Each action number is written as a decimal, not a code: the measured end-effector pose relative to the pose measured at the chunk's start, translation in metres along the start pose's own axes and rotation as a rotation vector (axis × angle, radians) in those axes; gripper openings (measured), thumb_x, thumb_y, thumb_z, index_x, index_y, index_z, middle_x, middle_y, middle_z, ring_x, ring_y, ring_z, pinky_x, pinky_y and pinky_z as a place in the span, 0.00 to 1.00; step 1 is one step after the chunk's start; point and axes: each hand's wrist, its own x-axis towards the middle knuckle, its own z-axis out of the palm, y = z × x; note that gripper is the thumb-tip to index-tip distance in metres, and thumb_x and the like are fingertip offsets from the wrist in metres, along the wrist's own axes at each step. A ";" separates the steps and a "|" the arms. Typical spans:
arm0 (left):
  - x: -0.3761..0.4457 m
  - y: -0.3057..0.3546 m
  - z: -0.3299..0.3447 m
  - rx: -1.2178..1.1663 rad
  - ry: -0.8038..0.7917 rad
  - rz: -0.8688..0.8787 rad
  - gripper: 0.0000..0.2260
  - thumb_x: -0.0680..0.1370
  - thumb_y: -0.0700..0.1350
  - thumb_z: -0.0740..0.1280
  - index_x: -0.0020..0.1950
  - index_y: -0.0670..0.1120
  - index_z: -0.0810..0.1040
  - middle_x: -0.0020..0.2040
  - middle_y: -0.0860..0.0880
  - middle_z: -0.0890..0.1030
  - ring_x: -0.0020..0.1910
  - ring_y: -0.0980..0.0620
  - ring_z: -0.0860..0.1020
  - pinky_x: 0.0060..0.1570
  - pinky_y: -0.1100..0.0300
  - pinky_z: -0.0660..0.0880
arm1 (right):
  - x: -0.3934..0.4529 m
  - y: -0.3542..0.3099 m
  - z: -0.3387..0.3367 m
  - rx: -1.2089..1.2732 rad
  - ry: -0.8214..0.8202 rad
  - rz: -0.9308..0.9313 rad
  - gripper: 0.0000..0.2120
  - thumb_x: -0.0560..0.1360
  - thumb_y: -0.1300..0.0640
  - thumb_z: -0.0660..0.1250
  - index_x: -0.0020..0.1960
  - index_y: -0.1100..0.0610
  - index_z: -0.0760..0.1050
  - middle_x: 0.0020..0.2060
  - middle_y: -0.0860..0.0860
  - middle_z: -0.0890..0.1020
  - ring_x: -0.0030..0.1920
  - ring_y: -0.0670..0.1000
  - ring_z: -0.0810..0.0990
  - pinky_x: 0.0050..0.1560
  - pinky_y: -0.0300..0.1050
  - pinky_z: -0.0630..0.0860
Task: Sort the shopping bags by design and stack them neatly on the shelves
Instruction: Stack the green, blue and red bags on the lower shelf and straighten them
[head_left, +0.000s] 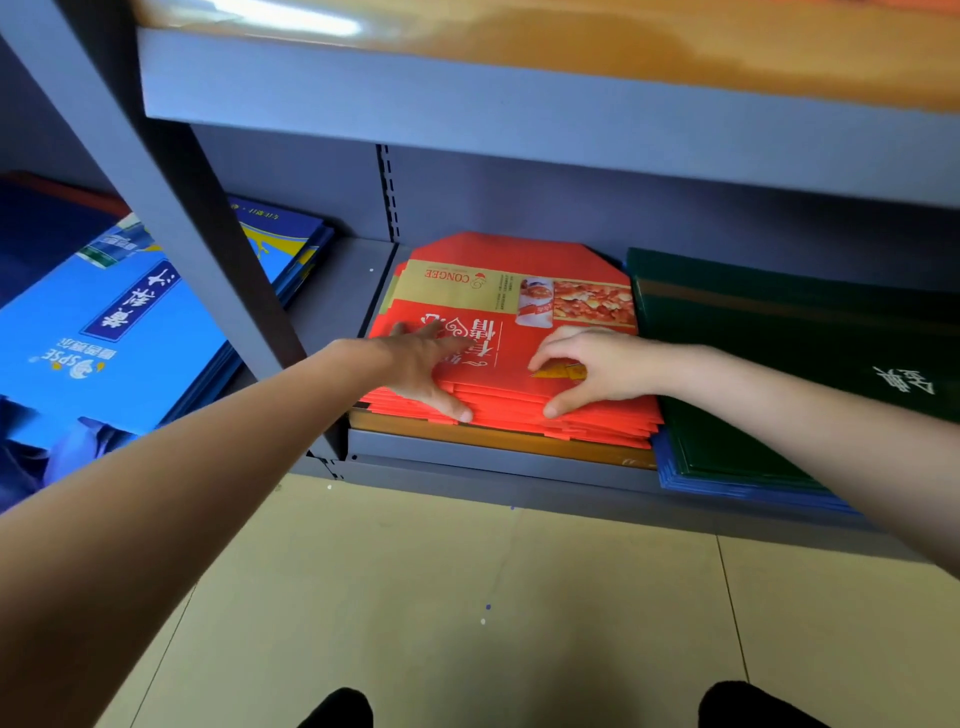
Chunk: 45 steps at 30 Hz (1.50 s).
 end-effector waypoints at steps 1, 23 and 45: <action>-0.002 -0.004 0.000 -0.006 -0.001 -0.023 0.49 0.66 0.69 0.67 0.76 0.61 0.40 0.78 0.50 0.39 0.75 0.38 0.40 0.71 0.35 0.48 | -0.002 0.002 0.000 -0.004 -0.028 0.028 0.35 0.68 0.40 0.71 0.71 0.47 0.64 0.70 0.47 0.63 0.70 0.49 0.62 0.68 0.43 0.61; -0.010 -0.019 0.027 -0.173 0.188 -0.089 0.53 0.64 0.55 0.78 0.77 0.53 0.44 0.72 0.39 0.59 0.67 0.40 0.68 0.67 0.48 0.67 | -0.031 0.008 0.029 -0.045 0.070 0.293 0.44 0.67 0.37 0.71 0.75 0.46 0.52 0.74 0.51 0.51 0.71 0.59 0.54 0.71 0.57 0.57; -0.010 -0.031 0.018 -0.099 0.201 -0.049 0.48 0.68 0.48 0.76 0.77 0.54 0.46 0.67 0.39 0.63 0.58 0.41 0.73 0.58 0.51 0.72 | -0.037 0.020 0.029 -0.326 0.001 0.315 0.55 0.64 0.34 0.72 0.76 0.44 0.39 0.76 0.52 0.43 0.73 0.62 0.53 0.73 0.62 0.45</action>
